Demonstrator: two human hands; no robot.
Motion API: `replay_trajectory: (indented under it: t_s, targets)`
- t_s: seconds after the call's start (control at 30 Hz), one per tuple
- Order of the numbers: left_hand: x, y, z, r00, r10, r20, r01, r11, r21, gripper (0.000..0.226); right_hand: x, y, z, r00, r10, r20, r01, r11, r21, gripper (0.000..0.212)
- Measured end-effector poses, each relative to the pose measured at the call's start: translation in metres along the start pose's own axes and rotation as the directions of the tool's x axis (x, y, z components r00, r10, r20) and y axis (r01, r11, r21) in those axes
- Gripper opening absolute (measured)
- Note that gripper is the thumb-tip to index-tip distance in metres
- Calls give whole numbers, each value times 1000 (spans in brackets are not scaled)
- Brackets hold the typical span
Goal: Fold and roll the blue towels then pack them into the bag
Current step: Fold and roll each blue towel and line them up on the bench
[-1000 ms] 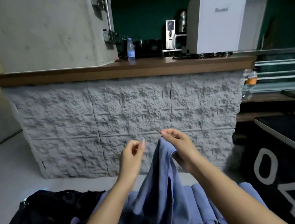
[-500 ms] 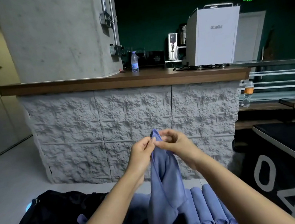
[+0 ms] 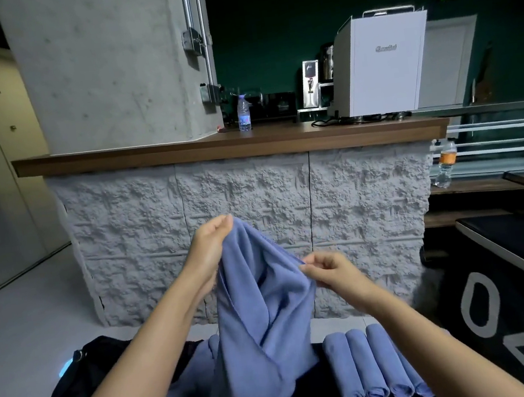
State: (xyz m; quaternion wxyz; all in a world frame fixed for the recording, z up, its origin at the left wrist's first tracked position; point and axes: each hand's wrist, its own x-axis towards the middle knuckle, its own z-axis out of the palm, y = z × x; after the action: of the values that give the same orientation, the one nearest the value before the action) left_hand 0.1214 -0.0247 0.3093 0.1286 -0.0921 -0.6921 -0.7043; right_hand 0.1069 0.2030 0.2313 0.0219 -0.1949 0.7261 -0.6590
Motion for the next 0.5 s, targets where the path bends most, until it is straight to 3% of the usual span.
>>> replay_trajectory:
  t_s: [0.17,0.27,0.4,0.5]
  targets:
    - [8,-6,-35,978,-43,-205,21,994,-105,23,-19,4,-24,1000,-1,21,2,998,-59,14]
    - [18,-20,-51,962,-23,-273,32,999,25,24,-23,-7,-31,999,7,32,-5,999,-48,17]
    - [15,-32,-27,997,-72,-14,74,969,236,35,-7,-36,-9,991,-95,95,101,993,-66,2]
    - [-1,-28,5,969,-147,199,125,985,116,56,12,-53,17,976,-186,111,201,968,-153,10]
